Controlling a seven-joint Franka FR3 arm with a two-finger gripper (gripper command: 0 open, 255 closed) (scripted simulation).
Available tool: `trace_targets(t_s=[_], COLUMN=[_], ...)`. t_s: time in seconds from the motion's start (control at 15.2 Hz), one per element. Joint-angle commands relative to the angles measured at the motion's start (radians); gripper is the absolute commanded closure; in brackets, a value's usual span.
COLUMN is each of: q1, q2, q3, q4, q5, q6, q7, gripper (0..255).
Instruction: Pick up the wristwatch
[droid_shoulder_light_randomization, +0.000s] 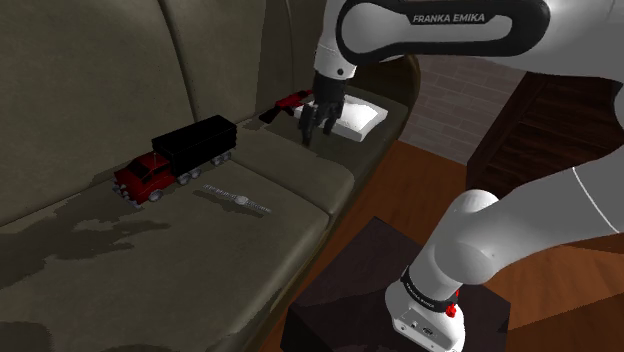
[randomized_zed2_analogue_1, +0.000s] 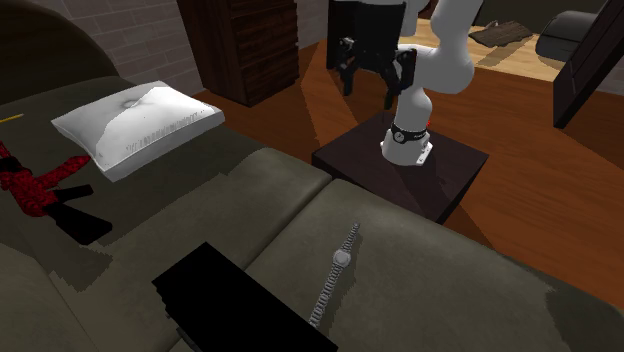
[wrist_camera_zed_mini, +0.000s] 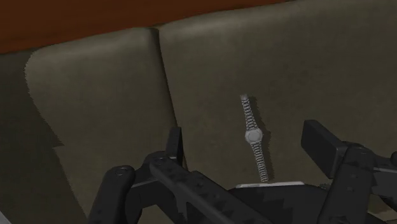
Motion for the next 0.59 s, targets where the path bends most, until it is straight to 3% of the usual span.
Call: trace_targets(t_s=[0.0,0.53], q1=[0.008,0.032], q2=[0.068,0.350], q3=[0.010,0.044], q4=[0.008,0.091], q5=[0.002,-0.006], q6=[0.057,0.240], q7=[-0.008,-0.039], gripper=[0,0])
